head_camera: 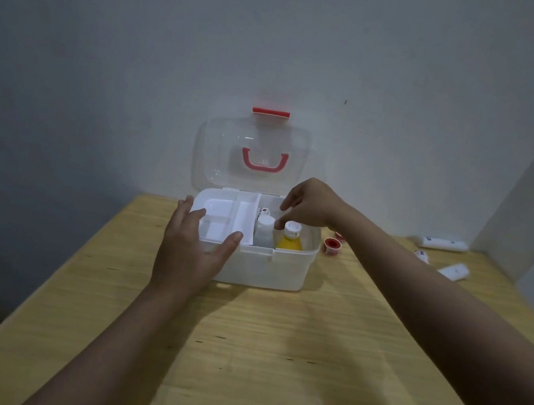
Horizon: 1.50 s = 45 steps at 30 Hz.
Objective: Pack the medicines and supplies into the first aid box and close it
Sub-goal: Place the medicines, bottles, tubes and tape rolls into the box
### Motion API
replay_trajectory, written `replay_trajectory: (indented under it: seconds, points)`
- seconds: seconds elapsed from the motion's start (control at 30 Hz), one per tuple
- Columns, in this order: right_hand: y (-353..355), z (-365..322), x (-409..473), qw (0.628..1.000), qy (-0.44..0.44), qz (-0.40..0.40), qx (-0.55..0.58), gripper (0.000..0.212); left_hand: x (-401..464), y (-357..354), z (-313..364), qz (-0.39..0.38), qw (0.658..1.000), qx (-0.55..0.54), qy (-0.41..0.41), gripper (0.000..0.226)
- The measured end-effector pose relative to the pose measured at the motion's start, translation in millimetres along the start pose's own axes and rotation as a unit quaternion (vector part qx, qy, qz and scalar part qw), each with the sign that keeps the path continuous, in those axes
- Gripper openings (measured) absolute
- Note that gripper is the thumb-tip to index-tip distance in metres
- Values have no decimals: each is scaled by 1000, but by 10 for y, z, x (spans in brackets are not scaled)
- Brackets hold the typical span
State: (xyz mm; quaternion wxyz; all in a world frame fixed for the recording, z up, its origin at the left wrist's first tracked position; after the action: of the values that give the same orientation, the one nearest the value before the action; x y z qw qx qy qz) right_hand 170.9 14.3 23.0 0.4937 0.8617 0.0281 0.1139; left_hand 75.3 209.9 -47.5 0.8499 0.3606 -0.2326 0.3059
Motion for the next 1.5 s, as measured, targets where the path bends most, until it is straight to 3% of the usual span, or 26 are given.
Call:
replay_trajectory:
  seconds: [0.43,0.63,0.83,1.1,1.3,1.5]
  points:
    - [-84,-12,53,999,-19,-19,-29,41,-1,22,19,6,1000,-3,-7,68]
    - [-115,50,90,990,-89,-41,103,27,-6,17,26,13,1000,-10,-8,66]
    - [-196,-8,74,940,-185,-125,257,32,-1,-6,-1,22,1000,-8,-13,65]
    - [99,72,-40,900,-203,-147,357,30,1,-7,-19,16,1000,-1,-16,64]
    - [654,697,-371,958,-151,7,245,27,0,6,-7,20,1000,-6,-16,60]
    - [827,1463,-797,991,-113,69,-28,20,-12,11,17,18,1000,0,-13,58]
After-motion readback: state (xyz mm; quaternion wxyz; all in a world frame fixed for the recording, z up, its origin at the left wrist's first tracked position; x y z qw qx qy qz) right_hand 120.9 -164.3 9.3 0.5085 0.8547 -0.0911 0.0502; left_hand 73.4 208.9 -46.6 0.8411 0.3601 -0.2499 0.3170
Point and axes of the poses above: each hand's wrist, its own x-axis towards the middle knuckle, its own y-axis out of the back of the hand, z = x × y, the point moved 4 cm from there along x, towards the middle knuckle, and after that the axes turned 10 degrees about z, right-handed, at the moved point
